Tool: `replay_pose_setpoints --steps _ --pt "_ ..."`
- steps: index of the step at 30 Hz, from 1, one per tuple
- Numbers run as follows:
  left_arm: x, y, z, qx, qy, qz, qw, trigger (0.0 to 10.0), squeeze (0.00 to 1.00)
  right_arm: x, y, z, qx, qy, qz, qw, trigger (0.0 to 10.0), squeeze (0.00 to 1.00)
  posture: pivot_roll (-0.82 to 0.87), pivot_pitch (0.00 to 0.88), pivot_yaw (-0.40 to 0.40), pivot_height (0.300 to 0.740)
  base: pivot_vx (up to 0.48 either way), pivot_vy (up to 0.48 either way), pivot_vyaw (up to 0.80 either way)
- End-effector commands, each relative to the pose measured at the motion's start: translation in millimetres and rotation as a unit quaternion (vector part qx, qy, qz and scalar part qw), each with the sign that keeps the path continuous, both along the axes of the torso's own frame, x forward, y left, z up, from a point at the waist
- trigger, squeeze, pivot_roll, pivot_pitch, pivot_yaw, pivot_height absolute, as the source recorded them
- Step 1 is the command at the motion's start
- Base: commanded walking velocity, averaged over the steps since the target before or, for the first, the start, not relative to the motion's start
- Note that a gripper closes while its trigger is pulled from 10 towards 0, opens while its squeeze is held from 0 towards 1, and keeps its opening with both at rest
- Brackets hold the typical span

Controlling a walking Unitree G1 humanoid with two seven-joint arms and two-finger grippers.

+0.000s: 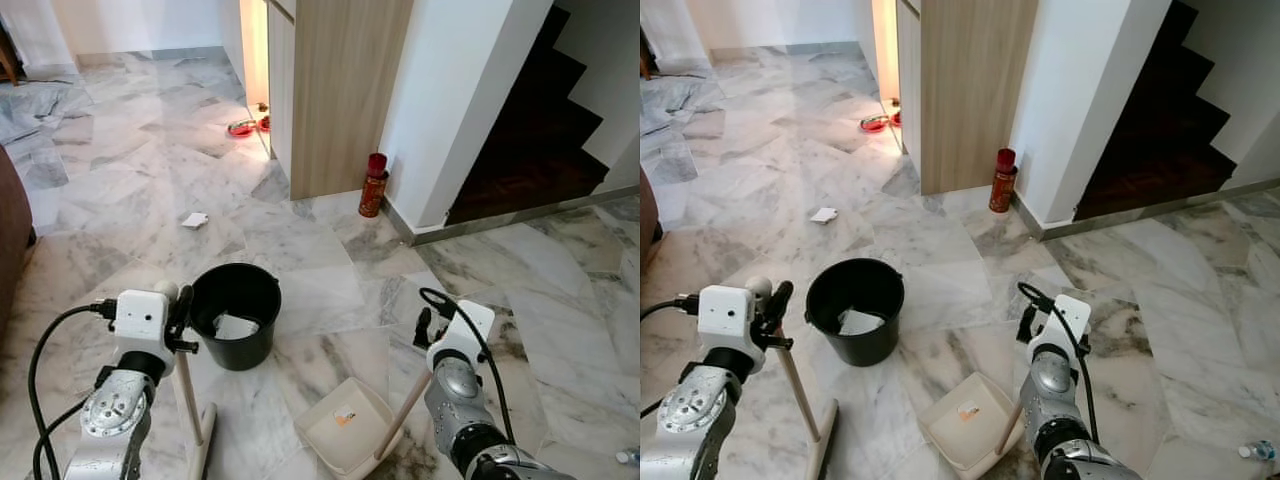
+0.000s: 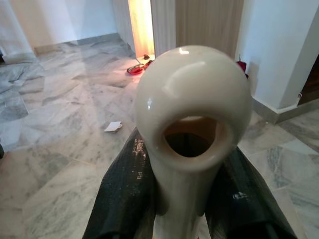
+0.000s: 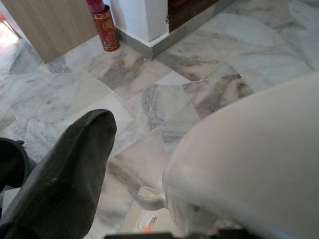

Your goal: Sweep floor

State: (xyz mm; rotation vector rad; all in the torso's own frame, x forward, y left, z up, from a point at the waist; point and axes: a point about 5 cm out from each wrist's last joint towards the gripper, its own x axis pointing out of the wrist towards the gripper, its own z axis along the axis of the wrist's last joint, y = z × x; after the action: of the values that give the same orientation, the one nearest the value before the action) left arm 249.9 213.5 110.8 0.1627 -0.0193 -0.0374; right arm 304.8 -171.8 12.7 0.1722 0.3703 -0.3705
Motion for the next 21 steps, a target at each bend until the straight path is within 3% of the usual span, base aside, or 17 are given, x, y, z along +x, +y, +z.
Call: replay_pose_setpoints --steps 1,21 --pt "-0.9 -1.7 5.7 0.004 -0.018 -0.005 1.0 10.0 0.0 1.5 -5.4 2.4 -0.009 -0.003 -0.003 1.0 10.0 0.0 0.28 0.029 -0.085 0.74 0.0 0.0 0.0" --pt "-3.1 -3.9 3.4 0.0 -0.015 -0.005 1.0 10.0 0.0 2.9 -8.1 5.1 -0.029 -0.007 0.0 1.0 10.0 0.0 0.27 0.04 -0.091 0.74 0.0 0.028 -0.08"
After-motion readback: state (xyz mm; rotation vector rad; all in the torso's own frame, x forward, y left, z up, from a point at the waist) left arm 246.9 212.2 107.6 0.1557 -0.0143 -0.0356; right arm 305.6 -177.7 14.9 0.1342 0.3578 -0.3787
